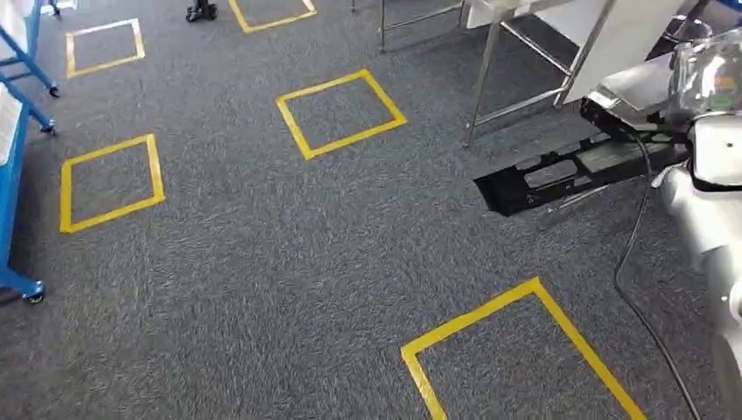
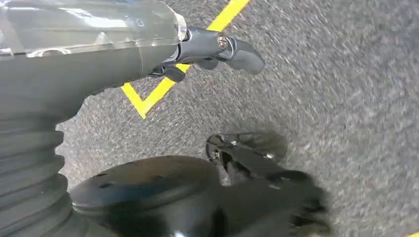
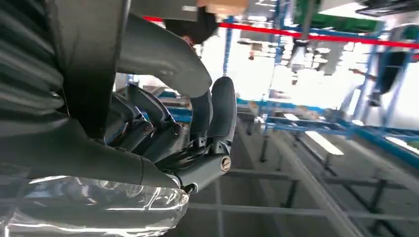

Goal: Take the parts from the cabinet and place them on the table.

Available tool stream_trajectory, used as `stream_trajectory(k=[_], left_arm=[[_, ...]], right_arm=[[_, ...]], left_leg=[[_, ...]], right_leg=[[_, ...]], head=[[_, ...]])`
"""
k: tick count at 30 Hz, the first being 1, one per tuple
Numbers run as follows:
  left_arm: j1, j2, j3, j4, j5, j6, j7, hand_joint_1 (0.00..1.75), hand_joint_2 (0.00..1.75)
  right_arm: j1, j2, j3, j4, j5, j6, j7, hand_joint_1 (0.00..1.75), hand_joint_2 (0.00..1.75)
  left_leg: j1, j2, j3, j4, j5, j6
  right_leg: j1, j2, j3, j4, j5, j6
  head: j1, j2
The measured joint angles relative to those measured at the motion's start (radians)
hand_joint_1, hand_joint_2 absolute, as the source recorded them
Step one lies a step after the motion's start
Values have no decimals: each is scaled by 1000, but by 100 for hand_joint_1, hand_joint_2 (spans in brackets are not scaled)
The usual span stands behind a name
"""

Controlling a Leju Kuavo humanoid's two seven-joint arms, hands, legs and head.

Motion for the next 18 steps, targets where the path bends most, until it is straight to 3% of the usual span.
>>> stream_trajectory(k=[1,2,4,5,6,7,10,11,12,13,14,15,16,17,18], left_arm=[[1,0,0,0,1,2,1,0,175],[0,0,0,0,2,3,1,0,175],[-2,0,0,0,2,9,1,0,175],[-1,0,0,0,2,11,1,0,175],[0,2,0,1,3,13,1,0,175],[3,2,0,1,3,14,-1,0,175],[1,2,0,1,3,14,-3,0,175],[-1,-4,0,1,3,15,-4,0,175],[-4,-2,1,2,2,15,-5,0,175],[-3,-3,1,2,2,15,-6,0,175],[0,-3,1,2,2,15,-6,0,175],[4,-3,1,2,2,14,-6,0,175],[5,-3,1,2,3,14,-6,0,175],[6,-4,1,2,3,11,-6,0,175],[5,-6,1,2,4,11,-8,0,175]], right_arm=[[2,3,0,1,0,0,0,175,175],[2,6,0,2,0,1,-1,175,175],[1,12,0,3,1,1,-1,175,175],[1,16,0,2,1,1,-1,175,175],[1,20,0,3,2,2,-1,175,175],[0,21,0,7,2,2,1,175,175],[2,23,0,11,3,3,0,175,175],[1,22,0,11,3,2,-1,175,175],[-3,21,0,11,3,2,-1,175,175],[-6,20,0,12,2,0,-1,175,175],[-7,21,0,13,2,0,-1,175,175],[-6,21,0,15,2,-1,-2,175,175],[-4,21,0,17,-1,-1,-3,175,175],[-3,21,0,21,-3,-1,-5,175,175],[-3,21,0,23,-5,-1,-7,175,175]], left_leg=[[0,-1,-24,42,-3,2],[0,-1,-23,29,20,7],[-3,-13,33,-111,109,21],[-5,-48,76,-213,160,31],[-2,-107,97,-260,161,40],[0,-105,105,-277,164,38],[-9,-71,111,-285,165,41],[4,-51,118,-308,178,48],[1,-38,124,-320,184,53],[-1,-27,126,-323,187,57],[-2,-15,125,-323,187,57],[-2,0,124,-321,185,57],[-1,13,124,-320,183,56],[0,29,124,-318,181,55],[1,43,124,-314,177,52]], right_leg=[[3,18,0,0,1,-1],[5,35,1,0,1,-1],[6,66,1,1,2,0],[5,81,1,1,3,2],[3,91,-1,1,5,5],[1,105,-4,2,8,11],[-12,144,-13,-9,22,34],[-6,132,-15,-9,18,36],[4,54,-24,12,-1,36],[2,10,-51,68,-40,39],[1,-9,-83,142,-75,42],[-2,-14,-118,219,-105,47],[-6,-16,-140,267,-115,51],[-10,-18,-141,269,-103,57],[-13,-23,-117,224,-70,62]], head=[[0,0],[0,0],[0,0],[0,0],[0,0],[1,0],[1,0],[0,0],[2,0],[1,0],[2,0],[2,0],[2,0],[2,0],[2,0]])
